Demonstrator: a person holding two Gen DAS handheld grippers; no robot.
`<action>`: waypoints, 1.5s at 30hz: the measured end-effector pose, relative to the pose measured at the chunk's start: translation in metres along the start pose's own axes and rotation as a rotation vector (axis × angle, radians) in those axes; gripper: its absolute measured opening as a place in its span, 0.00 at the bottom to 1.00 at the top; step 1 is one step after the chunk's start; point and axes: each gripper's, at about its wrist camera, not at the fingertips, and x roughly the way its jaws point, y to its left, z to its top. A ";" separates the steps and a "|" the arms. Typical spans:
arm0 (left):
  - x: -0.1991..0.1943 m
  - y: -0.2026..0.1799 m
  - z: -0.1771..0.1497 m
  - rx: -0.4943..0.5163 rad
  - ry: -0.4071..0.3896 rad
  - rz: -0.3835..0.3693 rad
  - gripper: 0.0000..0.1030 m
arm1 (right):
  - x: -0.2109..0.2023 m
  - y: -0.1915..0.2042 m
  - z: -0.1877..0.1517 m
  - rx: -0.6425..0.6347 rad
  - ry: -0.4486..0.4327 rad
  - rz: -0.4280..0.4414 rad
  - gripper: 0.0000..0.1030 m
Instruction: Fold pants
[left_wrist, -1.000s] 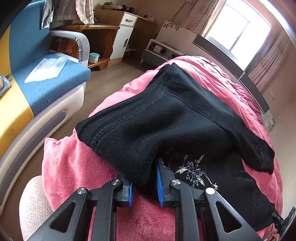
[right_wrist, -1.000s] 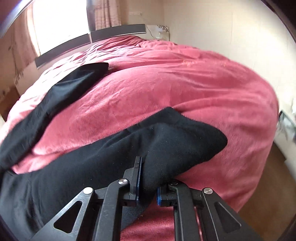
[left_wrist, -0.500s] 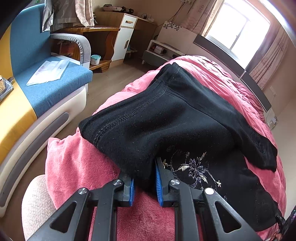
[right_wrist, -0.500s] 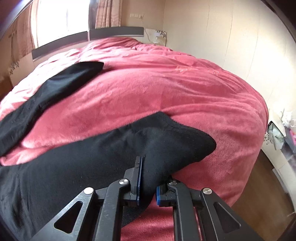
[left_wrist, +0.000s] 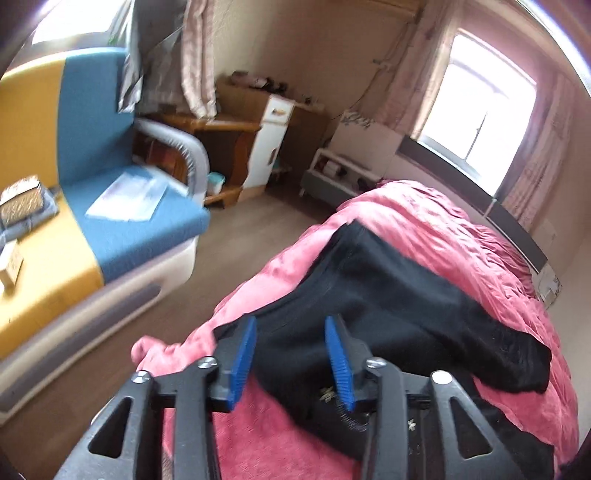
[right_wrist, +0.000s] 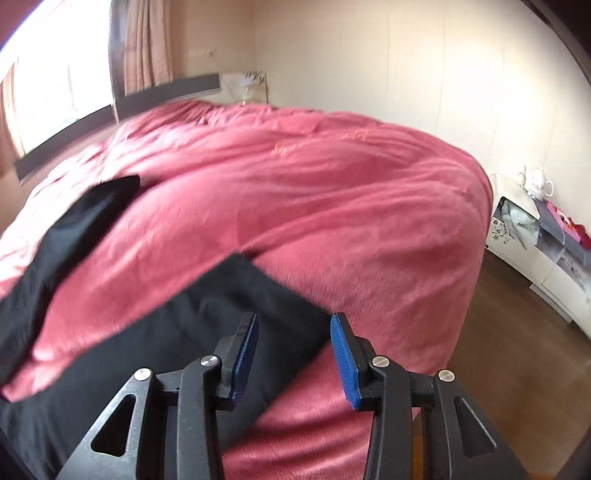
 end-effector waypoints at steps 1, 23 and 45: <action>0.001 -0.009 0.002 0.024 -0.001 -0.020 0.56 | -0.005 0.000 0.004 0.010 -0.013 0.023 0.42; 0.118 -0.121 -0.026 0.281 0.289 -0.075 0.57 | 0.111 0.174 0.050 0.143 0.373 0.848 0.52; 0.109 -0.110 -0.054 0.369 0.272 -0.031 0.56 | 0.152 0.222 0.099 0.456 0.207 0.949 0.11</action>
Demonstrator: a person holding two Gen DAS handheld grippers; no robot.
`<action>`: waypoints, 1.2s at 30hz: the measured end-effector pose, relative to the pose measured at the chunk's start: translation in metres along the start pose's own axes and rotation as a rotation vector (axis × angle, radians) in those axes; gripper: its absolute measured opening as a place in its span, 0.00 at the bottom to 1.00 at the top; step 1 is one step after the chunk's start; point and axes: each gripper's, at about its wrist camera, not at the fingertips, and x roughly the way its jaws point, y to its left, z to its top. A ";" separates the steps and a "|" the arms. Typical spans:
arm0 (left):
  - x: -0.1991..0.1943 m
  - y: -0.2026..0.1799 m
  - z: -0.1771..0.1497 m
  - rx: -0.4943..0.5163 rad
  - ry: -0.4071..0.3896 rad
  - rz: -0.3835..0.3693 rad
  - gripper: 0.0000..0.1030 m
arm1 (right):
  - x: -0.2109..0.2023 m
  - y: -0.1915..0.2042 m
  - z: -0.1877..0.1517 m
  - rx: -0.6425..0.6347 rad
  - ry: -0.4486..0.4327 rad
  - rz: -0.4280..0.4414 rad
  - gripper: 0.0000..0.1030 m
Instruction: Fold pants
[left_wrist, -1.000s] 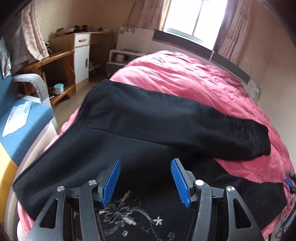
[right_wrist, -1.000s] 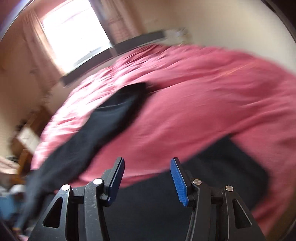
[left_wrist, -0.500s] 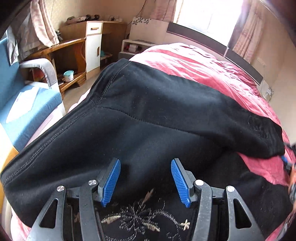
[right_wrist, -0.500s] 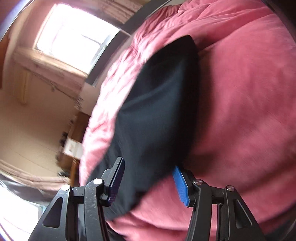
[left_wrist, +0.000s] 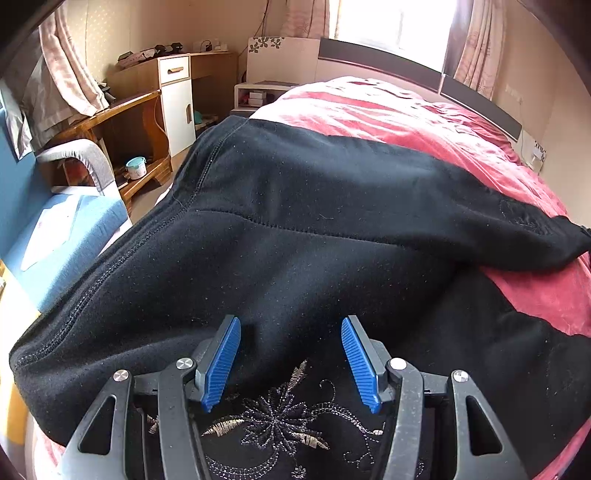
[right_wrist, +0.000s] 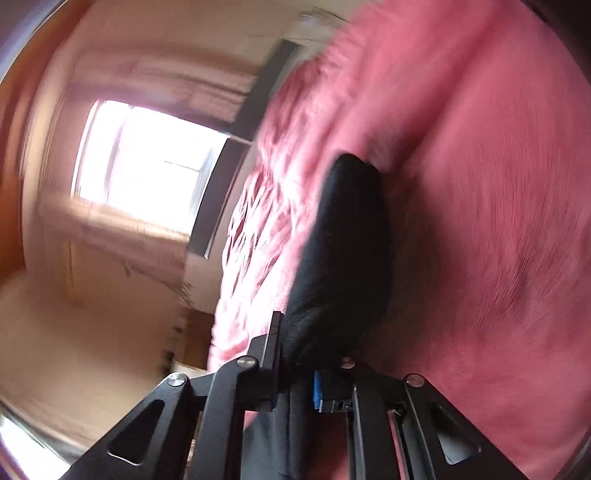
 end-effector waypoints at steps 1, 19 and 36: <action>-0.001 0.000 0.000 -0.004 -0.003 -0.002 0.56 | -0.008 0.012 -0.001 -0.068 -0.008 -0.024 0.11; -0.012 0.010 -0.006 -0.042 -0.008 -0.046 0.56 | -0.094 -0.092 -0.012 0.272 -0.132 0.036 0.45; -0.016 -0.002 -0.001 -0.013 0.018 -0.061 0.57 | -0.141 -0.061 -0.020 -0.357 -0.138 -0.753 0.42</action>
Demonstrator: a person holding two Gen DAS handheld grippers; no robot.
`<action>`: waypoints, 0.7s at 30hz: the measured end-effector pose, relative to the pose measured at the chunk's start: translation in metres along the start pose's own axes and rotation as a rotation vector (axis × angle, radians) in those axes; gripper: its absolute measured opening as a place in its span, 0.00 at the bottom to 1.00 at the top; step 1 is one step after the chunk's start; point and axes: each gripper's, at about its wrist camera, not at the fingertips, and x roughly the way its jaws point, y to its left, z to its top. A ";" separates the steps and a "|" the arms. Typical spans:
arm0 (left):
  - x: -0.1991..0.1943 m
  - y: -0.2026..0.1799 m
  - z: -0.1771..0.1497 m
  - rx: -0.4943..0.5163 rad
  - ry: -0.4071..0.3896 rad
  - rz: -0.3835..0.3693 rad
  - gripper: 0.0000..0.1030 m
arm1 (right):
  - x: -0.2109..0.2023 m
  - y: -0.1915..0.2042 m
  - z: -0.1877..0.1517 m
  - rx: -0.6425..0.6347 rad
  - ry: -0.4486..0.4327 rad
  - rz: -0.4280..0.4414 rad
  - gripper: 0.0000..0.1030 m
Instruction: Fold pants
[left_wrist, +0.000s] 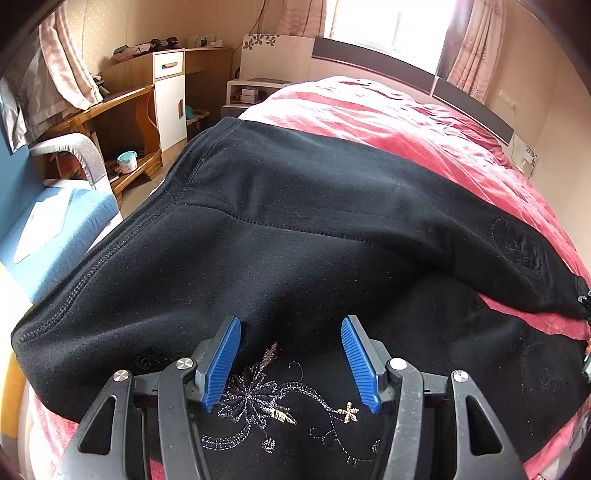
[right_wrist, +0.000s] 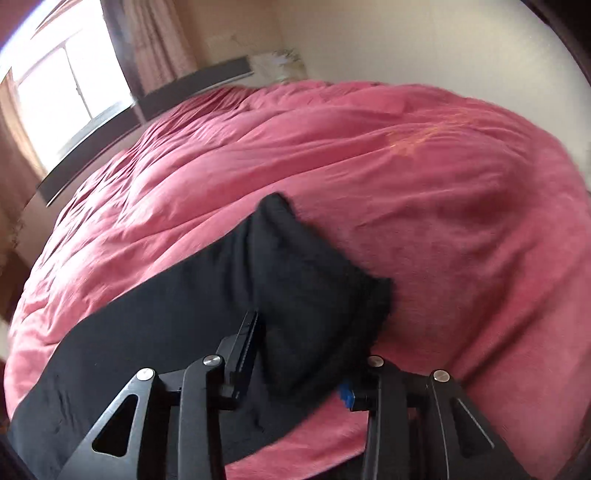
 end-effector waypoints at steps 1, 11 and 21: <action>0.000 0.001 0.001 -0.003 0.002 -0.003 0.57 | -0.010 0.000 -0.001 0.014 -0.039 -0.025 0.44; -0.010 0.009 0.029 -0.021 -0.055 -0.021 0.57 | -0.062 0.100 -0.065 -0.358 -0.153 0.084 0.53; 0.005 0.039 0.093 -0.048 -0.103 0.025 0.57 | -0.018 0.108 -0.107 -0.382 -0.040 0.033 0.58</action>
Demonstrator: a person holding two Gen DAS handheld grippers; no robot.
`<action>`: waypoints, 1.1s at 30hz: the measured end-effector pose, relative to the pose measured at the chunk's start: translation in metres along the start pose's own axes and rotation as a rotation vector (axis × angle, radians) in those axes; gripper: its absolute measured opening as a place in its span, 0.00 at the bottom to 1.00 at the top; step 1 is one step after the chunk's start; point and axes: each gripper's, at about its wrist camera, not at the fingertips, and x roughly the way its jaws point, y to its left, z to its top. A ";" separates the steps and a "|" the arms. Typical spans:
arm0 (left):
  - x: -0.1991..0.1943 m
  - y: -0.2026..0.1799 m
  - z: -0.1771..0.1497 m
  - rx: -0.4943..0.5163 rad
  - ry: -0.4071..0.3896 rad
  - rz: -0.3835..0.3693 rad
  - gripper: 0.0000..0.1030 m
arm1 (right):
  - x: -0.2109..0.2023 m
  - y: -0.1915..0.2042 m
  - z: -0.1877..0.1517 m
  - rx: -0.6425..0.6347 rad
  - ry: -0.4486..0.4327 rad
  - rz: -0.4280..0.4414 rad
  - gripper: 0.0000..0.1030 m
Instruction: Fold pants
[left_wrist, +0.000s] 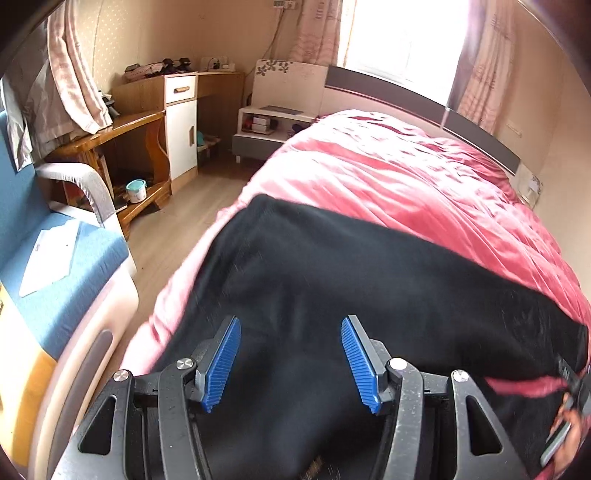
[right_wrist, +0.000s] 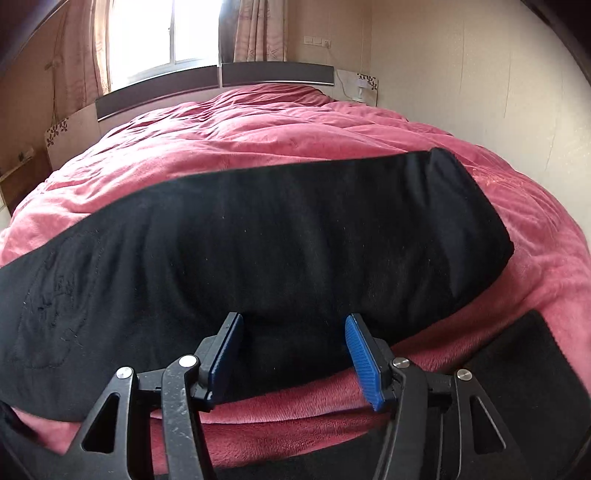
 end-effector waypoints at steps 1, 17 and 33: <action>0.005 0.003 0.009 -0.011 -0.005 0.006 0.57 | 0.003 0.002 -0.002 -0.004 -0.004 -0.003 0.59; 0.135 0.014 0.117 0.022 0.122 0.025 0.57 | 0.014 -0.003 -0.007 0.009 -0.046 -0.015 0.63; 0.128 0.007 0.074 -0.016 -0.058 0.094 0.09 | 0.024 0.005 -0.007 0.000 -0.048 -0.034 0.63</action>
